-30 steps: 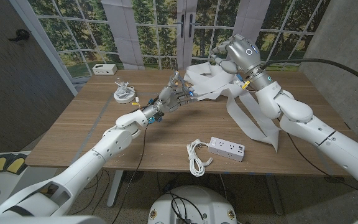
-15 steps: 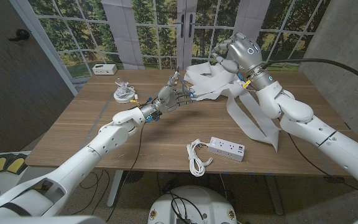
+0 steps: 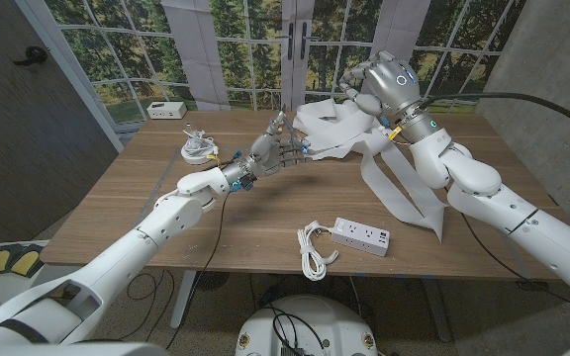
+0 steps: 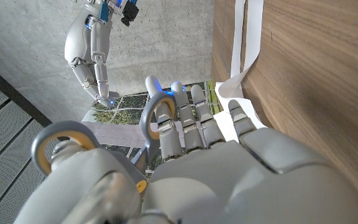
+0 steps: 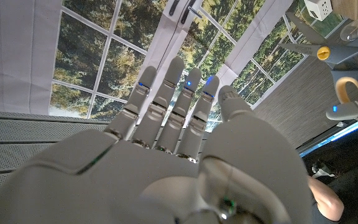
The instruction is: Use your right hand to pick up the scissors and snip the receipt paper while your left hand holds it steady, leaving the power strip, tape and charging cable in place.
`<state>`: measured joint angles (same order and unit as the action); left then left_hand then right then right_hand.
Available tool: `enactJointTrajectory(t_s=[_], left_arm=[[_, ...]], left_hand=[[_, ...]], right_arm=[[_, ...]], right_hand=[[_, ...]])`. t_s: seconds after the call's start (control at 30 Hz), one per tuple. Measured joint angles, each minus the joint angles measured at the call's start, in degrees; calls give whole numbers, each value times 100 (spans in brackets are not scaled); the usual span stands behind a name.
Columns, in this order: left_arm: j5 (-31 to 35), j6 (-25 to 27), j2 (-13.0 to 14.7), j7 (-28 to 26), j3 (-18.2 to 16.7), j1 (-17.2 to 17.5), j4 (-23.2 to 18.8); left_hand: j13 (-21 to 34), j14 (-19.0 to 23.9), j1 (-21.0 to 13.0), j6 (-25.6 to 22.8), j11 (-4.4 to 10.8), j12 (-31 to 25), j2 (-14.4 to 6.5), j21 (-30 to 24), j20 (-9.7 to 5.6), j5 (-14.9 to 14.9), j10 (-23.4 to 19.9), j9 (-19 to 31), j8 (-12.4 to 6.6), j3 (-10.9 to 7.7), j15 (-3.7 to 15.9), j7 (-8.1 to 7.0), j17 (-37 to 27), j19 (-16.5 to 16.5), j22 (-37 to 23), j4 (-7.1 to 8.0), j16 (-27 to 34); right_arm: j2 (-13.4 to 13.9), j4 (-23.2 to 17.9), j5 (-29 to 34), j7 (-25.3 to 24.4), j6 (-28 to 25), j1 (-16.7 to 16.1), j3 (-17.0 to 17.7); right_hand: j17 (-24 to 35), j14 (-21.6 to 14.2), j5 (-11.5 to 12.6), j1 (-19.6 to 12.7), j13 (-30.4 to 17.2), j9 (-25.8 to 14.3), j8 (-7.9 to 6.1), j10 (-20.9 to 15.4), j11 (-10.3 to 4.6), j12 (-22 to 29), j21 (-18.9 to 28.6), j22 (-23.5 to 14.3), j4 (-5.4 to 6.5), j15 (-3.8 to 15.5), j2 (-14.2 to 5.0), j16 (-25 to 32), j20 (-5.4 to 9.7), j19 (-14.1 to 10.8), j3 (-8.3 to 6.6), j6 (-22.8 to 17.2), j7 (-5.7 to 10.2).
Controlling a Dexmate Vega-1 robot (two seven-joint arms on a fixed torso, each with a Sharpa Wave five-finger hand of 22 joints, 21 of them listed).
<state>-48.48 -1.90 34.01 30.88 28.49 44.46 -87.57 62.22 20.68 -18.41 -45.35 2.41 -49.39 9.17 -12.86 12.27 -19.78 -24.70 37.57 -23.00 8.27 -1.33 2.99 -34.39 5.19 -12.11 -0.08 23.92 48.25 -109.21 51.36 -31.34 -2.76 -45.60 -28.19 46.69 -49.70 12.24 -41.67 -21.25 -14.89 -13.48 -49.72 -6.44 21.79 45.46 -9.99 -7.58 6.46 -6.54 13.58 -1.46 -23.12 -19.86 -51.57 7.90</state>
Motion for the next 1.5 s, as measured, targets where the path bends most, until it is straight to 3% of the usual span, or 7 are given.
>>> enactJointTrajectory(t_s=[0.77, 1.5], left_arm=[[171, -125, 19, 11, 52, -120, 34], [226, -268, -266, 239, 148, -402, 517]], left_hand=[[-75, 125, -47, -91, 15, -67, -46, 0, 0, -121, -99, 54, 0, 144, 62, -13, 1, 1, 13, -14, -20], [-62, 227, -168, -217, 63, -177, -167, 0, 0, -188, -189, 126, -40, 261, 103, -72, -27, 1, 13, -23, -19]], right_arm=[[5, -1, -50, 137, -127, 4, 23], [-69, 217, -97, 188, -214, 183, -82]], right_hand=[[-27, 21, 0, 81, 53, 27, 44, 41, 40, -103, -43, 0, 0, -22, 19, 0, -20, -21, 0, 62, -1], [-26, 51, 0, 156, 49, 26, 52, 105, 59, -147, -43, 0, 0, -31, 50, 0, -19, -21, 0, 105, -45]])
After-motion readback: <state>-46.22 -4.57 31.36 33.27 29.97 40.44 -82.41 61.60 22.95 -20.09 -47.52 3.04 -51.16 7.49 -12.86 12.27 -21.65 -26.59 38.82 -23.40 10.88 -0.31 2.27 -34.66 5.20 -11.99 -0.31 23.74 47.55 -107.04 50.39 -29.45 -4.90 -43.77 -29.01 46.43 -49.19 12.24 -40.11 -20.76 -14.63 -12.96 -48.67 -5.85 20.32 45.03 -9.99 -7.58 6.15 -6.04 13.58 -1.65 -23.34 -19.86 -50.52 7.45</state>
